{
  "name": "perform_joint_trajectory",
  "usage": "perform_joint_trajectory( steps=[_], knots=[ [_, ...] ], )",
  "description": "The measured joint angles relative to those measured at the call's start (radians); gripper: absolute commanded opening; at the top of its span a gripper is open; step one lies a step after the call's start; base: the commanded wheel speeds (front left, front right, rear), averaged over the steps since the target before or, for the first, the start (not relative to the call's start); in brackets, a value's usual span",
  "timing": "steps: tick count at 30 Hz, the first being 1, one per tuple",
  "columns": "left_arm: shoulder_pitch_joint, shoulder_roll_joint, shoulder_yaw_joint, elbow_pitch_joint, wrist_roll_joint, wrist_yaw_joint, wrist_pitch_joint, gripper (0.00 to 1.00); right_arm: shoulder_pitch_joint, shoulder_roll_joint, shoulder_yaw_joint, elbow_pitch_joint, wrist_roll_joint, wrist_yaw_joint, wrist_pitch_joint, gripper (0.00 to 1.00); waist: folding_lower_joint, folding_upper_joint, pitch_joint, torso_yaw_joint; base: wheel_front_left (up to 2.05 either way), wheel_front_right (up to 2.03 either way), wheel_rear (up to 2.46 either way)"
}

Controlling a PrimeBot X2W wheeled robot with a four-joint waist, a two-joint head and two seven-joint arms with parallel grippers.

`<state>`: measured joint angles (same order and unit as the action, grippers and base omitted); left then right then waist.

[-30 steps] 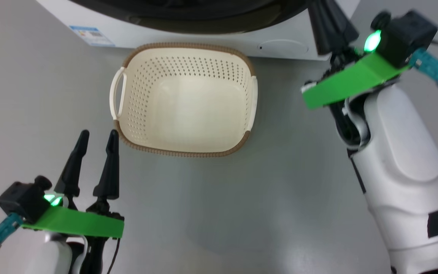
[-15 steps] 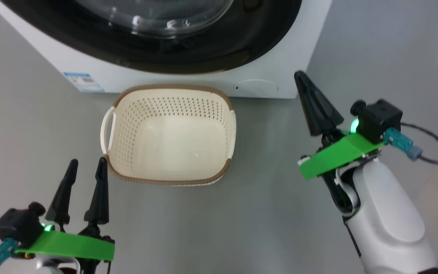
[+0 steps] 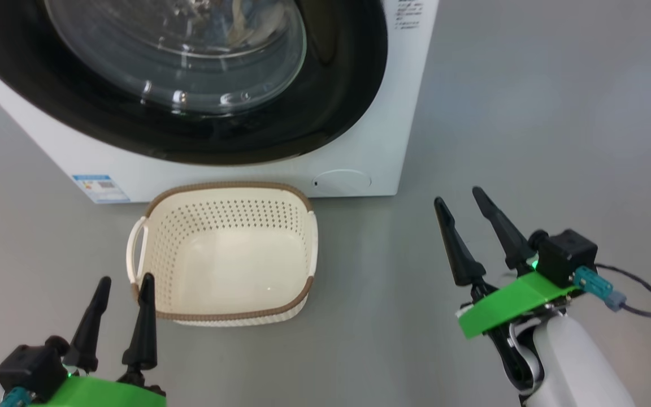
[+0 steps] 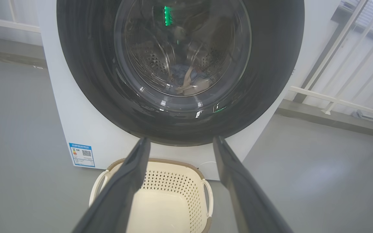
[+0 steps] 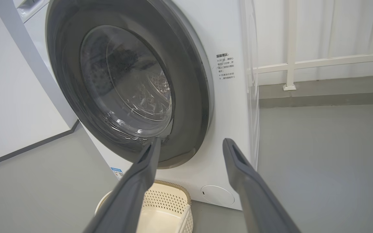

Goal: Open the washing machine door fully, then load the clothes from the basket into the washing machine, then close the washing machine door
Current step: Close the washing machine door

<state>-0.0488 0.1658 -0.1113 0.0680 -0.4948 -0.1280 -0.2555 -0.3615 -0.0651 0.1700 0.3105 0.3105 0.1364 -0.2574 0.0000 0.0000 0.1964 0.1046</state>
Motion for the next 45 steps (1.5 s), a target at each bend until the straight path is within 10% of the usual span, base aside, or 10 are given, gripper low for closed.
perform_joint_trajectory(
  steps=[45],
  knots=[
    [0.198,-0.088,0.15,0.058,0.193,0.0,0.0,1.0,0.388,0.015,-0.126,-0.134,-0.043,0.0,0.0,1.0,0.0,0.0,-0.257,-0.148,0.0,0.0,0.0]
  ],
)
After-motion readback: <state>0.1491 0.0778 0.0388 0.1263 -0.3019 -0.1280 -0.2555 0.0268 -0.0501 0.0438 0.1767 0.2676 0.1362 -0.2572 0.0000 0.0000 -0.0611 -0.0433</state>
